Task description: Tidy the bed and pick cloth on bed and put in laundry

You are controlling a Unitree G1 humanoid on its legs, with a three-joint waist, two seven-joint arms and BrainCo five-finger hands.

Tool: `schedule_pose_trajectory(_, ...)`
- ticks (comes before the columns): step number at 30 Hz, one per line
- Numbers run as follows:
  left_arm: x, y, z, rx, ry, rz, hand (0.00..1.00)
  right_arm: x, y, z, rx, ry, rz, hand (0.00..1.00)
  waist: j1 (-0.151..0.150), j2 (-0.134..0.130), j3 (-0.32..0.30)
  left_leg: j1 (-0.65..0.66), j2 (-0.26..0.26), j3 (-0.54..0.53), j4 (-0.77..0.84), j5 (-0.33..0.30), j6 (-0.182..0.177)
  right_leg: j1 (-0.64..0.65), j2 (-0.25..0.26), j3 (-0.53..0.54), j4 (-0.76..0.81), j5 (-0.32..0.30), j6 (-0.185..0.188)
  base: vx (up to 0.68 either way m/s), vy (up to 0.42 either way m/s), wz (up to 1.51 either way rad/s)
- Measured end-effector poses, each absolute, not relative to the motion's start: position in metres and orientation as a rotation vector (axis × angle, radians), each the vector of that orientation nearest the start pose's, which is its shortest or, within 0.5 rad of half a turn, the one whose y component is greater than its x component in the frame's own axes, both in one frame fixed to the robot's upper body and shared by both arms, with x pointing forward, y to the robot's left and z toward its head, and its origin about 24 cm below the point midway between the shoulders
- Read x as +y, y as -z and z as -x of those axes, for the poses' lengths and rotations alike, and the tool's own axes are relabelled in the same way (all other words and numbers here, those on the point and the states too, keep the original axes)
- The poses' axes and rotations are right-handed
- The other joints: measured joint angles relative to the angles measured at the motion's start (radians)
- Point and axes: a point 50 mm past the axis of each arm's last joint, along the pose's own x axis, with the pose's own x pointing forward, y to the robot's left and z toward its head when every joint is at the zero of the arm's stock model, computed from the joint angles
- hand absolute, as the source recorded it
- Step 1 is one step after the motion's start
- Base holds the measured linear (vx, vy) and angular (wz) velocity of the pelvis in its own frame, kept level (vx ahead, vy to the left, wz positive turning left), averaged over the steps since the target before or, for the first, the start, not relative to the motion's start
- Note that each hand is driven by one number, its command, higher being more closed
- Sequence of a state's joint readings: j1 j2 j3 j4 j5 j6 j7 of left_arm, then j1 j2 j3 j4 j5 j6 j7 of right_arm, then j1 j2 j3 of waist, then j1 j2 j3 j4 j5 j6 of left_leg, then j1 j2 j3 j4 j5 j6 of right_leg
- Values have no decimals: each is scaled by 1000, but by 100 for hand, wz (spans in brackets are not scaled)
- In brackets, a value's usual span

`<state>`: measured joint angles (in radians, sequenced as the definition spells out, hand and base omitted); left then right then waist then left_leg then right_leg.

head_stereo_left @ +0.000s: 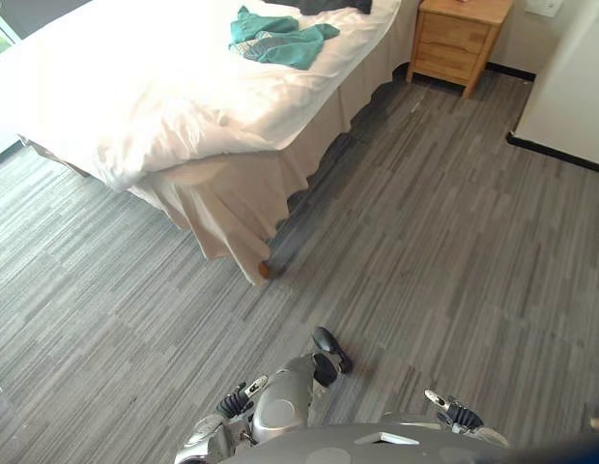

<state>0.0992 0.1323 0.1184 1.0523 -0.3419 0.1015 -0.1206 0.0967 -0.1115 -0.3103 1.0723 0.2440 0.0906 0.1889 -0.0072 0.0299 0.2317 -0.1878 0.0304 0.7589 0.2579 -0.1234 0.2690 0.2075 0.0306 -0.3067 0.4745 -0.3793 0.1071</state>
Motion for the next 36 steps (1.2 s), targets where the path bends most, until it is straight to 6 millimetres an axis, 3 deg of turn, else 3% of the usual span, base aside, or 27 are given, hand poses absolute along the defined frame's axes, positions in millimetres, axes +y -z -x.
schedule_pose_trajectory(1, 209, 164, -81, 1175, -282, 332, 0, -217, 164, -74, 1141, 333, -418, 0, -4, -7, -4, 7, -15, -32, 0, -20, -1, -55, -33, -5, 143, 26, 41, 640, 145, 83)
schedule_pose_trajectory(2, 212, 163, -83, 1185, -280, 310, 0, -215, 165, -73, 1143, 349, -445, 0, -11, -17, -4, 43, -46, -89, 4, -41, -26, -148, -112, -20, 390, 50, 30, 784, 186, 120)
schedule_pose_trajectory(3, 212, 164, -81, 1204, -271, 293, 0, -214, 167, -68, 1152, 367, -465, 0, -22, -20, -3, 108, -71, -150, -7, -61, -37, -178, -180, -41, 515, 41, -1, 664, 130, 138)
schedule_pose_trajectory(5, 210, 165, -80, 1214, -238, 257, 0, -214, 166, -66, 1137, 387, -485, 0, -37, -7, -9, 216, -76, -261, -42, -71, -53, -212, -226, -27, 533, 31, -22, 623, 36, 152)
schedule_pose_trajectory(6, 208, 165, -80, 1214, -229, 255, 0, -214, 166, -64, 1131, 395, -493, 0, -41, -1, -15, 246, -74, -302, -62, -71, -62, -237, -225, -2, 512, 30, -25, 555, -90, 186)
schedule_pose_trajectory(8, 205, 164, -87, 1201, -190, 227, 0, -214, 166, -61, 1109, 428, -527, 0, -62, 12, -18, 334, -55, -444, -135, -52, -99, -298, -194, 96, 358, 35, -14, 491, -201, 201)
schedule_pose_trajectory(10, 197, 163, -99, 1183, -149, 221, 0, -210, 168, -52, 1100, 481, -581, 0, -63, -8, -40, 365, -33, -580, -179, -62, -151, -336, -158, 218, 38, 91, 27, 421, -292, 211)
schedule_pose_trajectory(11, 194, 163, -101, 1177, -154, 242, 0, -206, 168, -51, 1097, 486, -594, 0, -53, -23, -42, 380, -30, -630, -186, -71, -175, -349, -152, 276, -132, 154, 26, 421, -332, 149)
schedule_pose_trajectory(12, 194, 163, -101, 1177, -158, 246, 0, -206, 169, -51, 1099, 485, -595, 0, -52, -28, -44, 385, -27, -650, -183, -79, -191, -353, -148, 298, -204, 198, 19, 461, -387, 101)
schedule_pose_trajectory(13, 197, 163, -99, 1180, -180, 258, 0, -202, 169, -50, 1105, 475, -599, 0, -52, -50, -56, 395, -31, -672, -163, -107, -227, -360, -145, 326, -324, 301, 11, 614, -505, 75)
schedule_pose_trajectory(14, 200, 164, -92, 1191, -222, 285, 0, -199, 169, -52, 1103, 469, -613, 0, -53, -53, -60, 412, -21, -687, -139, -142, -269, -343, -138, 336, -323, 430, 11, 522, -427, 51)
schedule_pose_trajectory(16, 183, 166, -90, 1186, -215, 346, 0, -212, 166, -56, 1074, 475, -593, 0, -49, 1, -72, 421, 45, -631, -132, -144, -310, -336, -93, 293, -292, 394, -6, 492, -347, 29)
schedule_pose_trajectory(17, 171, 167, -91, 1186, -211, 389, 0, -218, 164, -58, 1067, 473, -582, 0, -48, 41, -76, 438, 76, -612, -139, -137, -327, -320, -67, 269, -279, 369, -22, 481, -310, 36)
schedule_pose_trajectory(19, 169, 167, -90, 1177, -228, 414, 0, -218, 164, -59, 1079, 456, -569, 0, -40, 42, -73, 451, 95, -605, -125, -112, -351, -296, -58, 244, -264, 333, -37, 267, -201, 34)
schedule_pose_trajectory(20, 174, 166, -92, 1156, -252, 425, 0, -216, 164, -60, 1080, 435, -563, 0, -30, 29, -65, 433, 102, -604, -46, -101, -356, -263, -59, 236, -265, 307, -52, 258, -279, 28)
schedule_pose_trajectory(22, 182, 163, -94, 1102, -299, 434, 0, -211, 162, -67, 1064, 373, -549, 0, -17, 5, -49, 313, 137, -607, 248, -95, -371, -209, -60, 224, -284, 258, -97, 222, -278, 36)
schedule_pose_trajectory(24, 187, 160, -97, 1057, -339, 426, 0, -213, 162, -66, 1061, 367, -537, 0, -5, 10, -50, 222, 201, -558, 428, -141, -365, -141, -56, 194, -324, 246, -108, 171, -120, 30)
schedule_pose_trajectory(26, 189, 160, -96, 1049, -368, 431, 0, -211, 162, -67, 1065, 355, -534, 0, -2, 6, -51, 213, 217, -500, 345, -156, -348, -95, -72, 180, -346, 245, -94, 157, -7, 13)
schedule_pose_trajectory(27, 190, 160, -95, 1048, -376, 439, 0, -211, 162, -68, 1067, 350, -533, 0, -2, 7, -52, 209, 211, -485, 238, -141, -340, -87, -82, 176, -355, 246, -81, 151, 57, 10)
schedule_pose_trajectory(28, 189, 161, -94, 1046, -386, 453, 0, -212, 162, -68, 1066, 342, -525, 0, -5, 12, -55, 204, 204, -485, 115, -78, -335, -89, -89, 173, -359, 246, -65, 162, 117, 11)
schedule_pose_trajectory(29, 187, 162, -93, 1049, -392, 465, 0, -216, 162, -67, 1068, 347, -512, 0, -4, 23, -64, 201, 192, -506, 2, -8, -366, -89, -92, 166, -368, 246, -44, 218, 153, 28)
schedule_pose_trajectory(32, 197, 163, -88, 1055, -484, 511, 0, -210, 166, -57, 1109, 370, -548, 0, -11, -12, -90, 243, 107, -527, -151, 49, -350, -62, -145, 121, -429, 266, -7, 205, 132, 40)
schedule_pose_trajectory(36, 205, 161, -88, 1012, -612, 602, 0, -211, 168, -50, 1132, 413, -557, 0, -11, -23, -87, 296, 43, -570, -235, 98, -338, -3, -192, 60, -440, 256, 18, 114, 76, 54)
